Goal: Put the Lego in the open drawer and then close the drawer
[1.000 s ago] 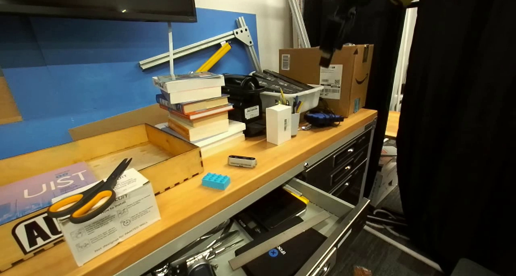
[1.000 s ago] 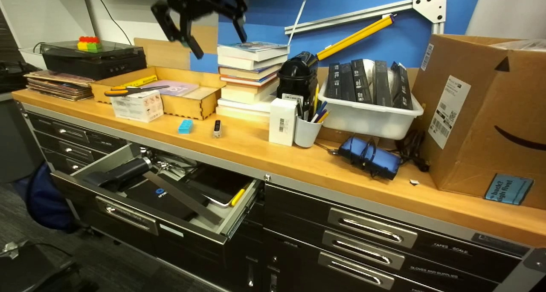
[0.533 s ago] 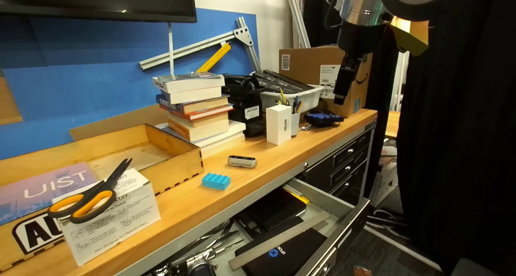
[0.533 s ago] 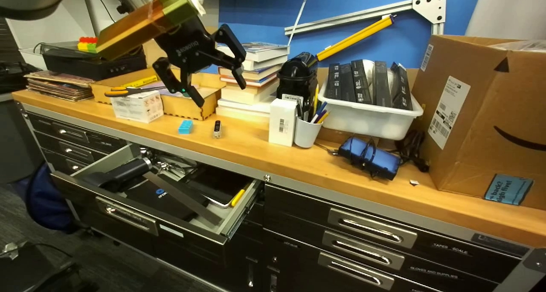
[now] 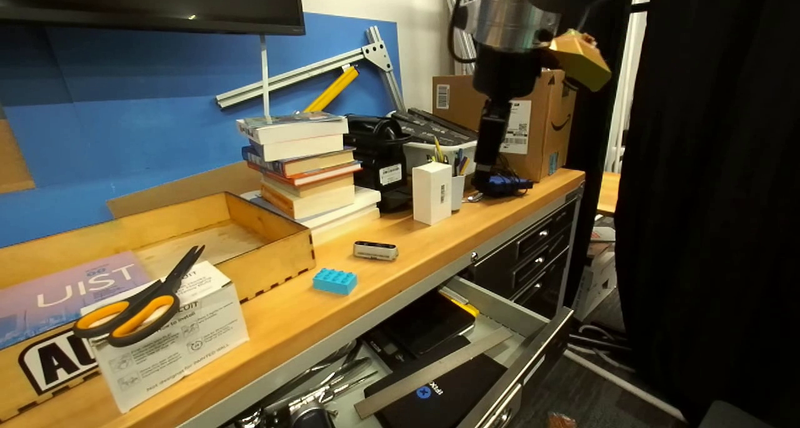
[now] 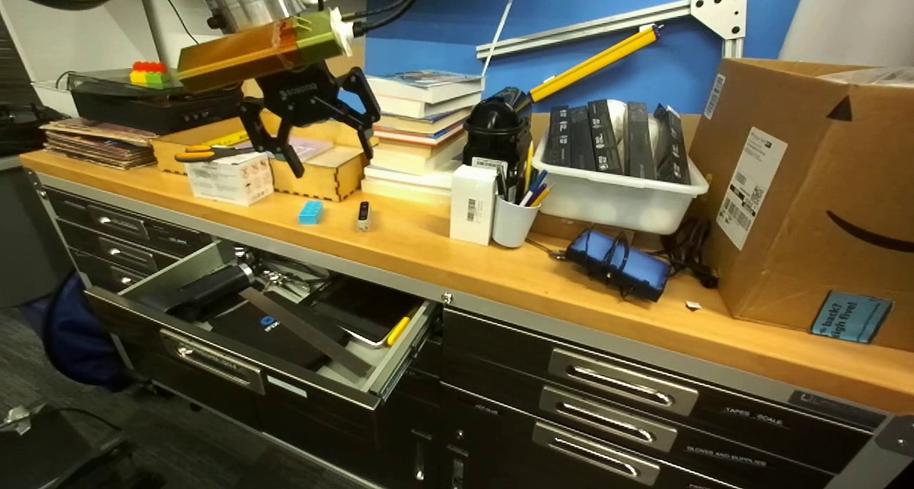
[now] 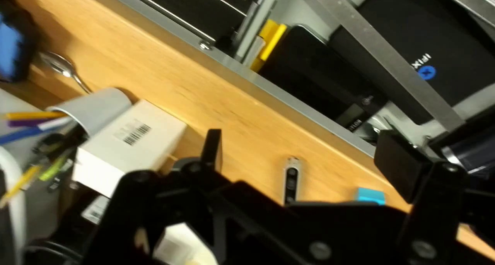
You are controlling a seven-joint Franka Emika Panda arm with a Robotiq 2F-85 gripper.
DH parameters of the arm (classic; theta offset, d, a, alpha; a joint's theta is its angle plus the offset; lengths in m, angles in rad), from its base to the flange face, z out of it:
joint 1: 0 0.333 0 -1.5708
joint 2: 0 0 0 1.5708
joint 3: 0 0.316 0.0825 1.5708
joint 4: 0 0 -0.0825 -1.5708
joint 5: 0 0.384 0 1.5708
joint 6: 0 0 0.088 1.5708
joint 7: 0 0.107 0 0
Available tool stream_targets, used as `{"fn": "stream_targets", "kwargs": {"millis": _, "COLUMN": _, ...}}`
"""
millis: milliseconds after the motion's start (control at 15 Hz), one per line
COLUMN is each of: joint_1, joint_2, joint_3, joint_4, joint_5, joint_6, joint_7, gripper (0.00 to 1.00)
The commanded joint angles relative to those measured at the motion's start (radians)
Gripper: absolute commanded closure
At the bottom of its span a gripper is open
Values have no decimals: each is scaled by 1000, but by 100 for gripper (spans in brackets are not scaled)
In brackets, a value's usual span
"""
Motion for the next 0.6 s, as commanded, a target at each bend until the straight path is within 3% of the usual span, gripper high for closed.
{"fn": "stream_targets", "kwargs": {"millis": 0, "joint_1": 83, "joint_2": 194, "joint_3": 13, "joint_4": 228, "joint_5": 128, "joint_6": -127, "joint_7": -122, "gripper": 0}}
{"fn": "stream_targets", "kwargs": {"millis": 267, "joint_1": 86, "joint_2": 399, "joint_3": 77, "joint_4": 432, "joint_5": 186, "joint_6": -213, "joint_7": -150, "gripper": 0}}
{"fn": "stream_targets", "kwargs": {"millis": 533, "joint_1": 68, "joint_2": 578, "joint_3": 139, "joint_4": 560, "joint_5": 150, "joint_6": -207, "joint_7": -123, "gripper": 0}}
